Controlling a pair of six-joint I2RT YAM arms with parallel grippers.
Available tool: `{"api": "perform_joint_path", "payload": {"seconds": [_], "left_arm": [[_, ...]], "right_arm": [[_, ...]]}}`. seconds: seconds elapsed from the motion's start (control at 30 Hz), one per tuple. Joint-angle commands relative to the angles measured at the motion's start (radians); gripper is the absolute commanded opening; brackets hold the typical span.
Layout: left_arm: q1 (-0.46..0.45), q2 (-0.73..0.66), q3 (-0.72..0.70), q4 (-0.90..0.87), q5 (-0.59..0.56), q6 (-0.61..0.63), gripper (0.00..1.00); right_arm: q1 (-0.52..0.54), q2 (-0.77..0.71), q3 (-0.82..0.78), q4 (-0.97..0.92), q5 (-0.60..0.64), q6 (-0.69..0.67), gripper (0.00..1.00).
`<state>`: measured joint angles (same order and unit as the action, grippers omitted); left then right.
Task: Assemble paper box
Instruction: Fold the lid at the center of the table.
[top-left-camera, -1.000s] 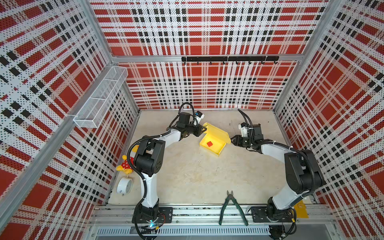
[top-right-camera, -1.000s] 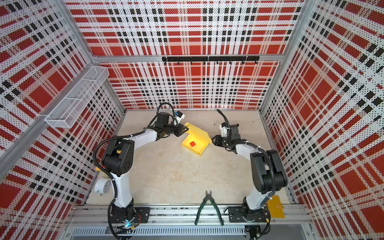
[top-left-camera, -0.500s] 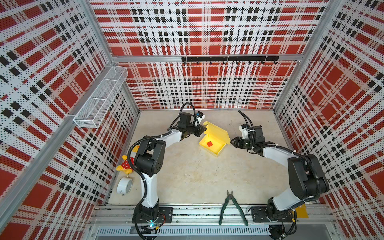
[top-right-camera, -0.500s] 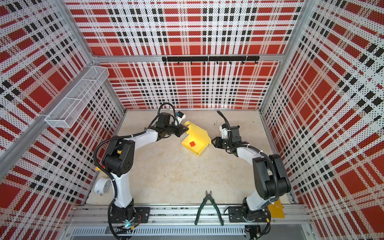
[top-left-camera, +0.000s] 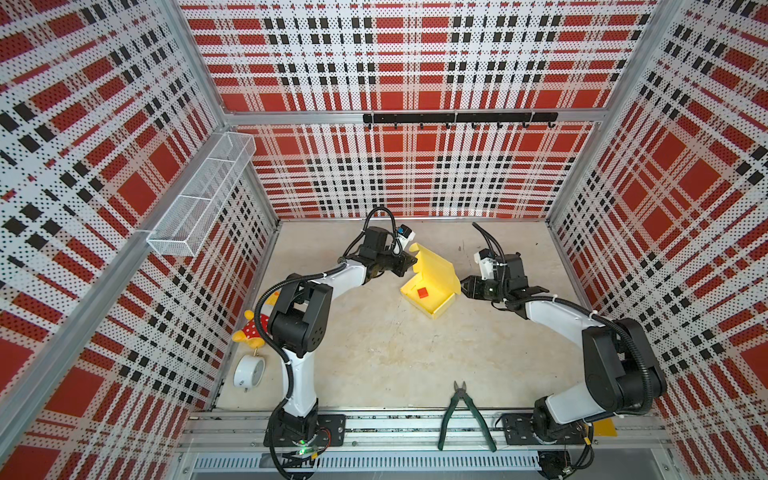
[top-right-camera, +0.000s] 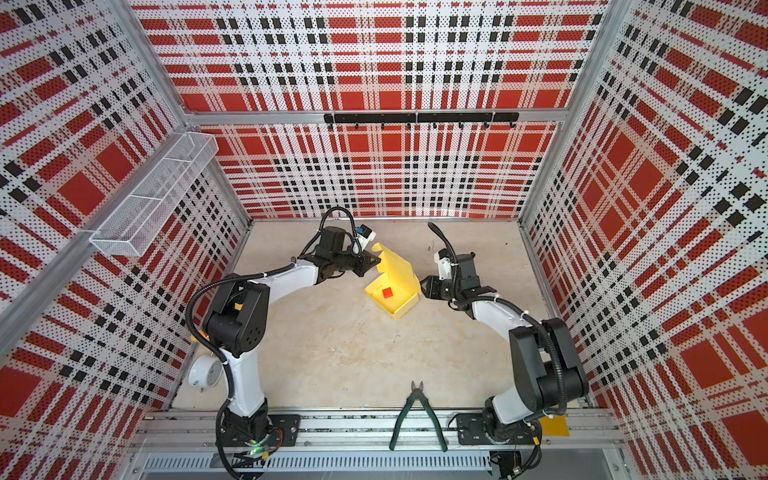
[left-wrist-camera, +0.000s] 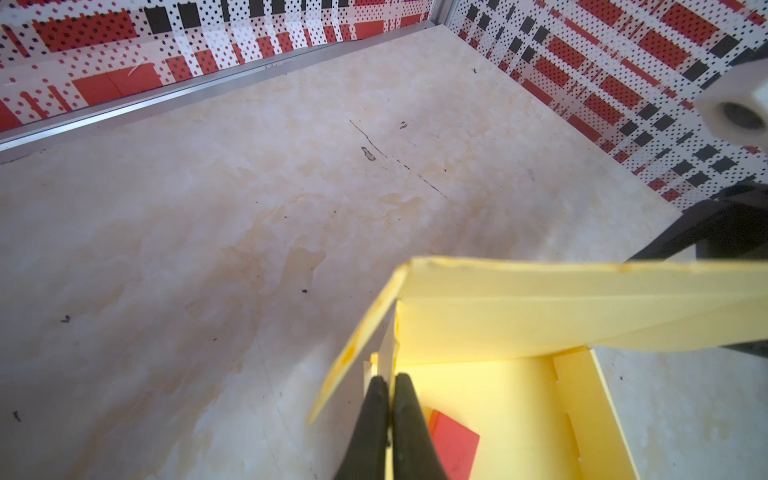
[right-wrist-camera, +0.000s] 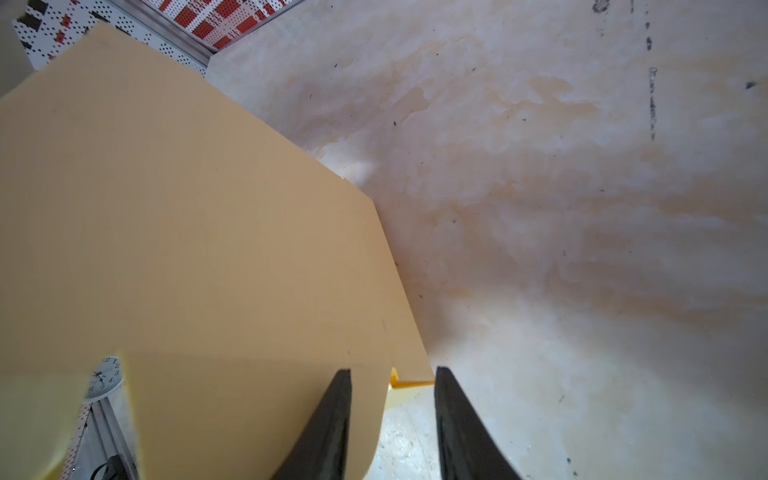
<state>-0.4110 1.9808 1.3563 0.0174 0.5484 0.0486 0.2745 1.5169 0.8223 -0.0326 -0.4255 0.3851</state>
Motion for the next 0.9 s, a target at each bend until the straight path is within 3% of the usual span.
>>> {"api": "perform_joint_path", "payload": {"seconds": [0.0,0.57,0.87], "left_arm": [[-0.008,-0.048,-0.012,0.012,-0.009,-0.023,0.07],[-0.02,-0.056,-0.021,0.011,-0.023,-0.014,0.07],[-0.03,-0.057,-0.022,0.006,-0.03,-0.013,0.07]], "right_arm": [[0.018,-0.034,-0.02,0.021,0.014,0.002,0.36],[0.107,-0.119,-0.119,0.082,0.03,-0.011,0.36],[0.187,-0.104,-0.162,0.263,0.006,-0.046,0.41]]}}
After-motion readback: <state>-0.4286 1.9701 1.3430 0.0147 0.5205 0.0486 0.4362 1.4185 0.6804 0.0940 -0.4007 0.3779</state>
